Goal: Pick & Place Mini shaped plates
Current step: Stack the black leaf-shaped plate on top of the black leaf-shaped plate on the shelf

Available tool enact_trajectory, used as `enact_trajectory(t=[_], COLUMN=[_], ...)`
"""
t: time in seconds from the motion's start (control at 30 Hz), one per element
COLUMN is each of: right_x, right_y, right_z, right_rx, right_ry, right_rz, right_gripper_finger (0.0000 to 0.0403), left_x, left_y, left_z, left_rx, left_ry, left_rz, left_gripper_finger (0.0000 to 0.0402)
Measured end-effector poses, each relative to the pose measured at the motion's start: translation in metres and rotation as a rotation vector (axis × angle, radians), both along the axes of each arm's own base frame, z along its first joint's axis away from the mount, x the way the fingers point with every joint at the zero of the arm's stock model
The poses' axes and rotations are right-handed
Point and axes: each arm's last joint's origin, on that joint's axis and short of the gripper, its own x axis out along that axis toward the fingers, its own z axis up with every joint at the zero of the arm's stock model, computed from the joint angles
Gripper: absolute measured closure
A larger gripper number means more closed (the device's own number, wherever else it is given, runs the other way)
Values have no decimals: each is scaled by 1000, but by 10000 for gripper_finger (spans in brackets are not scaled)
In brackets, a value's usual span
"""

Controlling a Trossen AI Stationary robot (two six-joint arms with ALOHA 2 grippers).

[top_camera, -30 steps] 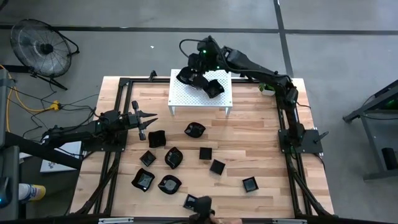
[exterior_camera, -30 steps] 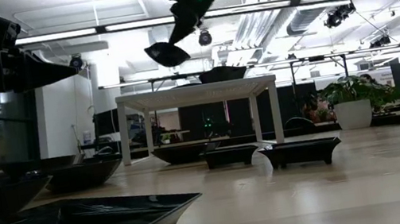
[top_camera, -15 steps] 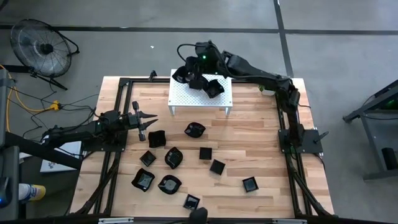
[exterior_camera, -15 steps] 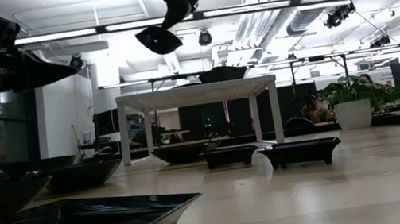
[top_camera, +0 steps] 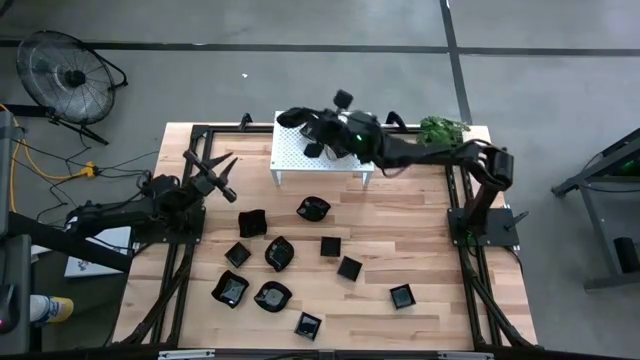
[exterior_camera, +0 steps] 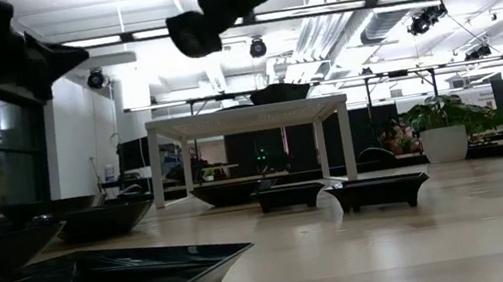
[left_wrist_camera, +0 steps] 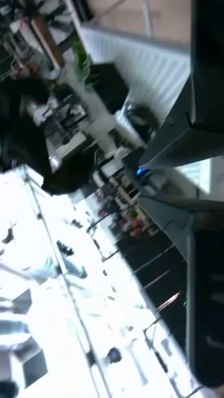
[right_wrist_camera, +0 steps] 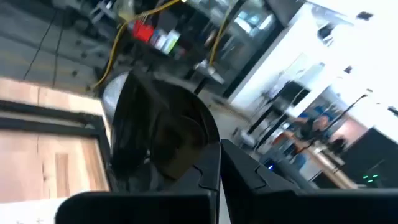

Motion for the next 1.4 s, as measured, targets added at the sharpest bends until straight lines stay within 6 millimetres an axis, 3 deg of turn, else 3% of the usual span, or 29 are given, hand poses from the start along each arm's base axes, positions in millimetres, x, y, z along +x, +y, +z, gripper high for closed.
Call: enact_trajectory(t=[0.3,0.43,0.67,0.8,0.97,1.4], right_x=[-4,-5,-9,-7,1,0], right_y=[58,84,113,116,116,118], right_z=[-27,-32,-34,-37,-56,-58], right_rx=[-44,-50,-82,-97,-151,-188], right_ry=[-195,-214,-217,-256,-213,-243], right_rz=[125,137,60,10,-68,-156], right_gripper_finger=[403,403,403,403,403,403], left_x=[18,33,71,98,123,129], left_y=[1,4,9,13,16,20], left_z=[-1,-1,22,33,44,51], left_rx=[-14,-60,-80,-95,-139,-307], left_ry=[14,52,33,65,53,-91], left_rz=[-69,-76,-111,-151,-188,-143], left_gripper_finger=[194,163,171,178,181,181])
